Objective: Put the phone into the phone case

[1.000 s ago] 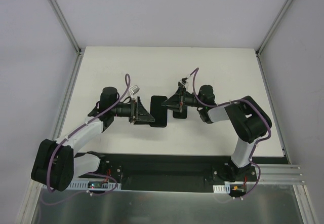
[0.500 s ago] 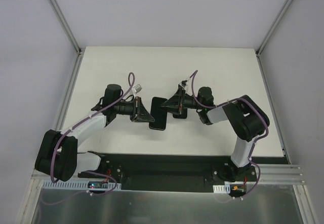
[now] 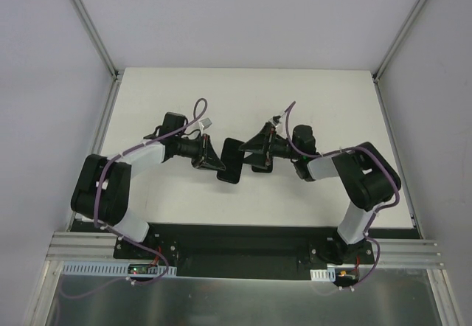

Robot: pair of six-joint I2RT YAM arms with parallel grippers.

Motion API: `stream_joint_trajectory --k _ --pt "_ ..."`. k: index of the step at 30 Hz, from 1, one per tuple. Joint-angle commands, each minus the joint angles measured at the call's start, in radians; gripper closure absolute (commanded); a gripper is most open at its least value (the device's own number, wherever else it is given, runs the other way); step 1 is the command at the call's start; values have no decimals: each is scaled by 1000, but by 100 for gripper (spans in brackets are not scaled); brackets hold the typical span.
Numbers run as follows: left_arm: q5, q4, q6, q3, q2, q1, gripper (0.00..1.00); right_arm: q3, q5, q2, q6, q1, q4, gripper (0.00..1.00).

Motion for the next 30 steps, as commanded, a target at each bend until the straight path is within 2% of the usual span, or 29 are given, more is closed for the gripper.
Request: stream_joint_trajectory --k 1,2,3,4,5,6,7,9,22,26,27,30 --pt "-136 -36 85 88 128 24 100 -5 7 -177 -275 4 -318 4" --pt "-137 -37 86 117 148 24 100 0 27 -203 -333 5 -412 4" --pt "-139 -36 85 131 181 22 100 9 86 -265 -472 7 -636 4" --pt "-140 -37 82 143 192 24 100 50 136 -296 -540 13 -775 4" --pt "-139 -33 79 166 202 22 100 85 271 -347 -629 18 -924 4" --pt "-134 -31 76 175 211 22 100 121 352 -366 -747 27 -1195 4" --pt "-129 -28 76 184 214 22 100 176 416 -379 -784 36 -1288 4" --pt "-113 -25 74 206 225 22 100 187 509 -421 -808 35 -1392 4" --pt "-131 -40 79 266 386 22 99 234 635 -616 -885 36 -1603 4" --pt "-160 -97 88 264 390 24 81 276 690 -675 -898 38 -1733 4" --pt "-169 -112 100 264 380 24 71 287 704 -688 -914 38 -1762 4" --pt "-209 -186 141 269 337 24 56 329 773 -741 -938 41 -1868 4"
